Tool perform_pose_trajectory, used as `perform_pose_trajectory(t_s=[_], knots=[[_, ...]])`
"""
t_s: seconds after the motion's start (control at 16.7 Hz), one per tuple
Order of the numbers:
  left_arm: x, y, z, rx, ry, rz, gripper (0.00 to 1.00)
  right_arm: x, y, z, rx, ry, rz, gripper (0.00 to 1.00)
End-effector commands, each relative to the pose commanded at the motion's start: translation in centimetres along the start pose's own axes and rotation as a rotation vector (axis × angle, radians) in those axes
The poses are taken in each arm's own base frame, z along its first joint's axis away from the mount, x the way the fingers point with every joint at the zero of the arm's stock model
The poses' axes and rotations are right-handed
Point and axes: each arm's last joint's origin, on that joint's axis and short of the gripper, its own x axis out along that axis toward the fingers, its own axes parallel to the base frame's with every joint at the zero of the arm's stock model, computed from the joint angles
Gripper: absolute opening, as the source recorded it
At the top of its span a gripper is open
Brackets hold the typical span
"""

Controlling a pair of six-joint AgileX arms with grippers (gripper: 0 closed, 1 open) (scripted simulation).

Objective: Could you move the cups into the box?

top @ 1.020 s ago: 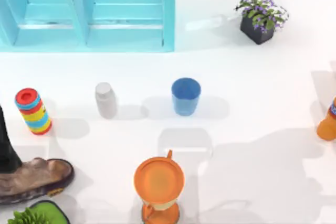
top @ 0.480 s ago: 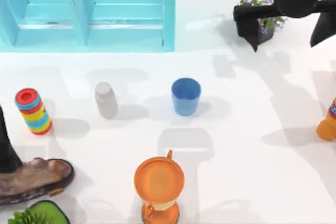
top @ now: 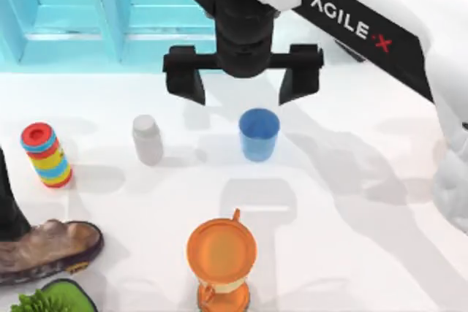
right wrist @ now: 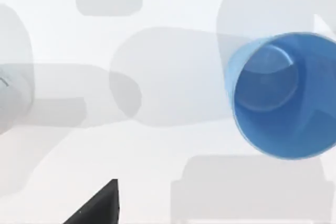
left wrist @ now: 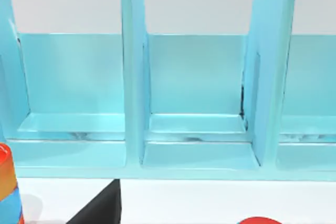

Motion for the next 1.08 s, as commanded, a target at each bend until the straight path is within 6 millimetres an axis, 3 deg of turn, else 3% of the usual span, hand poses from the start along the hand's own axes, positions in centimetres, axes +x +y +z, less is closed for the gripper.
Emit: perform_pose_trajectory(t_s=[0.42,0.9,1.08], knots=[[0.0,0.0,0.0,0.0,0.0,0.0,1.0,0.5,0.1,0.1,0.004,-0.001,0.002,1.0],[0.0,0.0,0.0,0.0,0.0,0.0,1.0,9.1,0.3,0.2,0.005,-0.007,0.006,1.0],[0.0,0.0,0.0,0.0,0.0,0.0,1.0,10.1,0.3,0.0,0.004,-0.004,0.003,1.0]])
